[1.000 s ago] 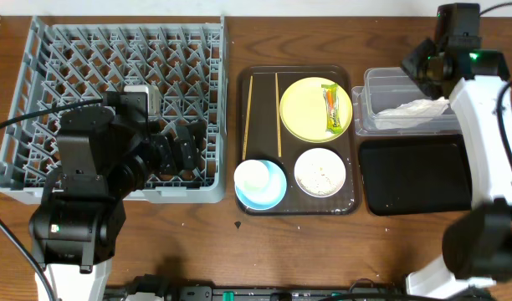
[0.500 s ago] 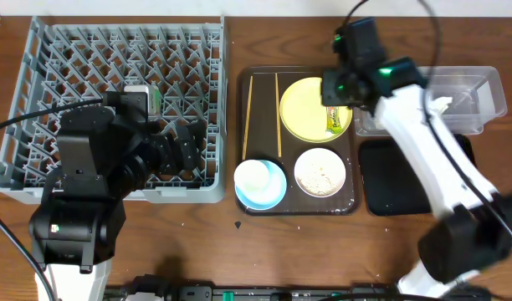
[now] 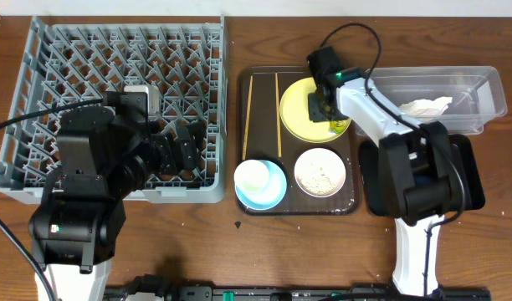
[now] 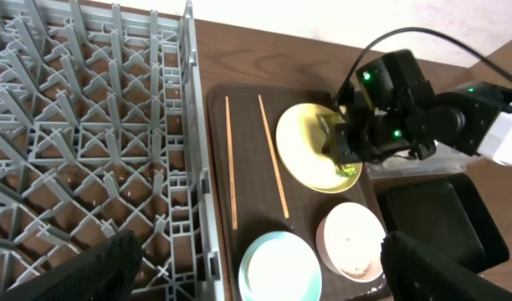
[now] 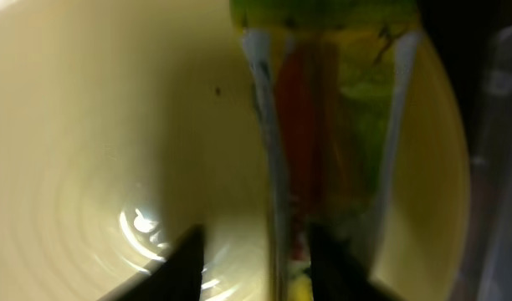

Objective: Sort waste into correct bins and load items into the dishwasher
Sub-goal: 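Return the right gripper to the yellow plate and grasp the green wrapper, then move the wrapper with the right gripper into the clear bin and drop it, then reach the right gripper to the blue bowl and grasp the white cup, then lift the white cup with the right gripper and hand it to the left gripper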

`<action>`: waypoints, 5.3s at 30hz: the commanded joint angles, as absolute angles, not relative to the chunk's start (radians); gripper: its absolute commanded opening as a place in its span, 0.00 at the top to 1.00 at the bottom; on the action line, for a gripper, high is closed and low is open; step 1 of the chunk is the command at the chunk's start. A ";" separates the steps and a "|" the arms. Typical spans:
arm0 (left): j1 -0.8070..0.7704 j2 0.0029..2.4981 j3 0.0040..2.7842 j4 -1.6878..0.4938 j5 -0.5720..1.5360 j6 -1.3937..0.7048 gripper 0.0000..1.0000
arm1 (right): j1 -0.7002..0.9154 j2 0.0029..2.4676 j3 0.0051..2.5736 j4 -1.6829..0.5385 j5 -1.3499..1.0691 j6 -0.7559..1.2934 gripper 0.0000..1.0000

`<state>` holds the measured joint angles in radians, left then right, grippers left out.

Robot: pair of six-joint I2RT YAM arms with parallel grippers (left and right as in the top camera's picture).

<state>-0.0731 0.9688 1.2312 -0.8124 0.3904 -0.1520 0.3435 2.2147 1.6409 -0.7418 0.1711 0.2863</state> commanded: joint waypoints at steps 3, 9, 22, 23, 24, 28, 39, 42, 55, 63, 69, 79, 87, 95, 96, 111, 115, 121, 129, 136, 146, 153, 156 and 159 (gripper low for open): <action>-0.070 0.966 1.253 -0.815 0.400 -0.139 0.07 | 0.340 2.215 1.640 -0.764 0.156 0.285 0.99; -0.070 0.966 1.253 -0.815 0.400 -0.139 0.07 | 0.323 2.064 1.650 -0.811 -0.017 0.299 0.99; -0.070 0.966 1.253 -0.815 0.400 -0.139 0.07 | 0.055 1.836 1.639 -0.865 0.107 0.815 0.99; -0.070 0.966 1.253 -0.815 0.400 -0.139 0.07 | 0.031 1.849 1.632 -0.869 0.107 0.847 0.99; -0.070 0.966 1.253 -0.815 0.400 -0.139 0.07 | 0.014 1.862 1.624 -0.869 0.103 0.867 0.99; -0.070 0.966 1.253 -0.815 0.400 -0.139 0.07 | -0.020 1.933 1.610 -0.868 0.063 0.876 0.76; -0.070 0.966 1.253 -0.815 0.400 -0.139 0.07 | 0.033 1.771 1.612 -0.864 -0.186 0.416 0.59; -0.070 0.966 1.253 -0.815 0.400 -0.139 0.07 | 0.134 1.703 1.612 -0.894 -0.323 0.174 0.49; -0.070 0.966 1.253 -0.838 0.415 -0.139 0.07 | 0.562 1.744 1.519 -1.033 -0.326 0.135 0.47; -0.070 0.966 1.253 -0.852 0.415 -0.139 0.07 | 0.684 1.797 1.401 -0.930 -0.318 0.139 0.46; -0.070 0.966 1.253 -0.860 0.415 -0.139 0.07 | 0.715 1.861 1.372 -0.891 -0.184 0.243 0.71; -0.070 0.966 1.253 -0.843 0.416 -0.236 0.07 | 0.627 1.788 1.462 -0.985 -0.203 0.231 0.99; 0.026 0.980 1.253 -0.706 0.718 -0.411 0.02 | 0.403 1.659 1.553 -1.003 -0.583 0.122 0.99; 0.105 1.046 1.253 -0.682 1.139 -0.420 0.02 | 0.207 1.629 1.554 -0.900 -1.337 -0.062 0.99; 0.103 1.052 1.253 -0.682 1.164 -0.421 0.02 | 0.207 1.629 1.554 -0.879 -1.378 -0.062 0.99; 0.018 1.079 1.253 -0.623 1.348 -0.417 0.05 | 0.366 1.629 1.554 -0.578 -1.484 0.019 0.99; -0.013 1.079 1.253 -0.623 1.361 -0.418 0.11 | 0.400 1.629 1.554 -0.481 -1.423 0.099 0.99; -0.031 1.079 1.253 -0.622 1.380 -0.417 0.24 | 0.420 1.629 1.554 -0.390 -1.331 0.195 0.99; -0.030 1.079 1.253 -0.610 1.353 -0.417 0.37 | 0.421 1.629 1.554 -0.392 -1.333 0.206 0.99; -0.030 1.079 1.253 -0.571 1.347 -0.418 0.17 | 0.435 1.629 1.554 -0.406 -1.336 0.205 0.99; -0.030 1.079 1.253 -0.561 1.341 -0.416 0.37 | 0.435 1.629 1.554 -0.424 -1.336 0.205 0.99; -0.030 1.079 1.253 -0.545 1.342 -0.417 0.20 | 0.435 1.629 1.554 -0.467 -1.344 0.201 0.99; -0.030 1.079 1.253 -0.543 1.342 -0.417 0.23 | 0.435 1.629 1.554 -0.467 -1.349 0.201 0.99; -0.030 1.079 1.253 -0.538 1.342 -0.417 0.23 | 0.435 1.629 1.554 -0.467 -1.383 0.201 0.99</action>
